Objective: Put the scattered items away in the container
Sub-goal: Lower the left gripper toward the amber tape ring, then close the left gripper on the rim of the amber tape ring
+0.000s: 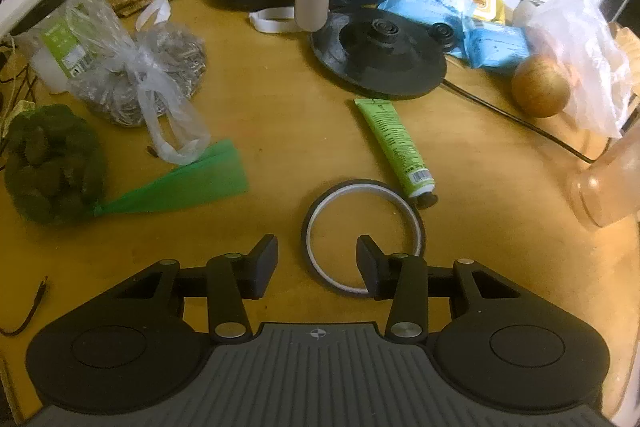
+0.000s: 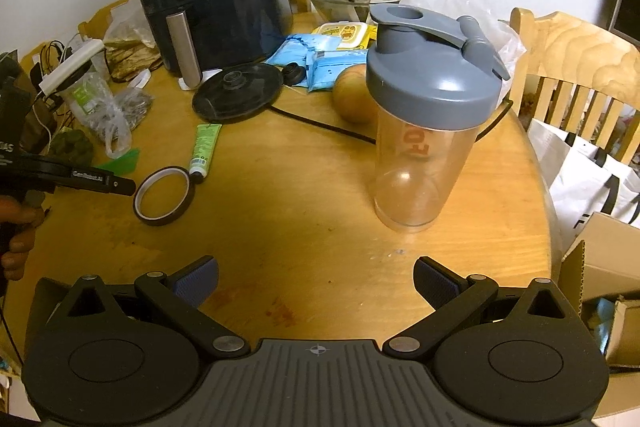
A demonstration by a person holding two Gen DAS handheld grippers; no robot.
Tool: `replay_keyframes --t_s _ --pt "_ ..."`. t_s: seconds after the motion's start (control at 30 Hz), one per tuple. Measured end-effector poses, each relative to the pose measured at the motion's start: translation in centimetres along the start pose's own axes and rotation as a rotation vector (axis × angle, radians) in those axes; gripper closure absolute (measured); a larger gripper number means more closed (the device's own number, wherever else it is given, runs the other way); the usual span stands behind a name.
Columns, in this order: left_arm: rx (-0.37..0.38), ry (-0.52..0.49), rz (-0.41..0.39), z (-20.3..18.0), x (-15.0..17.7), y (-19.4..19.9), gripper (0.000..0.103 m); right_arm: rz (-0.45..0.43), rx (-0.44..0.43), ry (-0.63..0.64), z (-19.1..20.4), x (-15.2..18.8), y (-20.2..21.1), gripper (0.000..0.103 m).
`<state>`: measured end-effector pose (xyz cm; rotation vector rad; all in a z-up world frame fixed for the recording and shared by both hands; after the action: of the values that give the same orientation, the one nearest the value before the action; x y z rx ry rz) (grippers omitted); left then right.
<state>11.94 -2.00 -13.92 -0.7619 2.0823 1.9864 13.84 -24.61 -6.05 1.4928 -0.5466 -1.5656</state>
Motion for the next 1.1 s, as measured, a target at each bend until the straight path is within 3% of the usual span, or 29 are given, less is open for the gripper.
replay_keyframes --t_s 0.2,0.27,0.33,0.57,0.83,1.1 --pt "-0.013 -0.027 0.026 -0.1 -0.2 -1.9 0.070 -0.004 0.015 -0.011 -0.4 -0.2 0.0 0.000" --pt "-0.021 -0.043 0.058 -0.2 0.0 -2.8 0.083 -0.006 0.021 -0.015 -0.5 -0.2 0.1 0.000" --pt "-0.036 -0.062 0.057 -0.3 0.1 -3.1 0.087 -0.007 0.025 -0.019 -0.6 -0.1 0.1 0.000" --pt "-0.041 -0.062 0.065 0.0 0.0 -3.8 0.095 -0.012 0.032 -0.027 -0.7 -0.1 0.3 0.000" --pt "-0.014 -0.060 0.085 0.2 0.2 -3.1 0.096 -0.022 0.025 -0.023 -0.2 0.1 0.6 0.000" --pt "-0.004 -0.058 0.041 0.4 0.7 -1.0 0.096 -0.032 0.018 -0.012 0.5 0.4 1.2 0.000"
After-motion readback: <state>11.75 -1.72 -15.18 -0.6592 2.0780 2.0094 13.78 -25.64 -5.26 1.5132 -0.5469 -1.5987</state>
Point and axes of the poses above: each gripper's, at about its wrist camera, not at the fingertips, and y roughly against the way its jaws point, z to its left, x to its underside, the point moved 4 cm from there along -y, roughly the way its jaws point, and after that the axes turned 5 degrees about -y, right-handed, at the moved point
